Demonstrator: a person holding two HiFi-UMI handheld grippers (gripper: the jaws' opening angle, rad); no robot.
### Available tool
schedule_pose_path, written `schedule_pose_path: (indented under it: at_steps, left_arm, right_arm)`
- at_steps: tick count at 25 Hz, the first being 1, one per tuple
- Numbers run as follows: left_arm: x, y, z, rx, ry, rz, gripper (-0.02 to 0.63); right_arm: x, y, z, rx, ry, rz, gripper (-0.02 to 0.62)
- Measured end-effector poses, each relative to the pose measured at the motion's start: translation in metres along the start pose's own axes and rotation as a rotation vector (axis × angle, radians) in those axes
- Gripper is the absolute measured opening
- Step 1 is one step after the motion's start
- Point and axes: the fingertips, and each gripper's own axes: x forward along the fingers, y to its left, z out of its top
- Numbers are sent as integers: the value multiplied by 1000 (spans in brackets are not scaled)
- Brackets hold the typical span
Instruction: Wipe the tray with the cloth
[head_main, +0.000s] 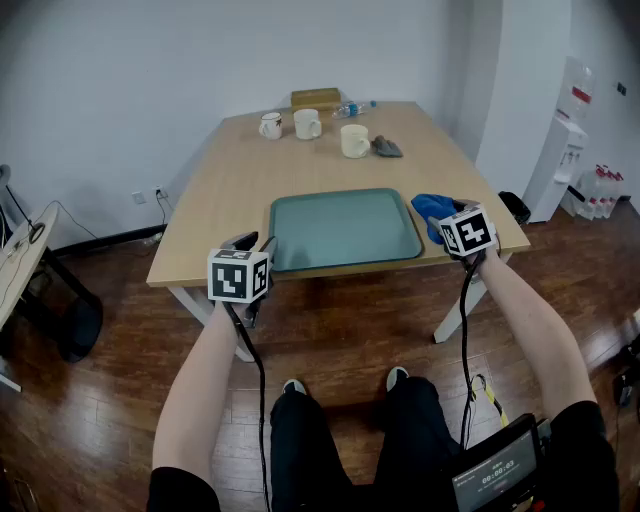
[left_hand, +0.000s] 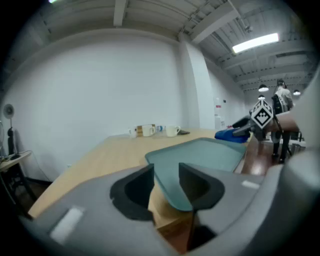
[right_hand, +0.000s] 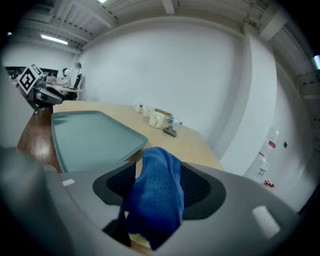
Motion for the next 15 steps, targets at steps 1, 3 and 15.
schedule_pose_path:
  at_steps: [1,3,15]
  left_arm:
    - [8,-1,-5,5,30,-24,164]
    - [22,-4,-16,12,86,-70,176]
    - [37,-10,-42,90,244,-129,67]
  right_arm:
    - [9,-1,-7,-18,39,2,282]
    - [25,-3,-16,-56,101,2,215]
    - [83,63,69,-130,116,54,110]
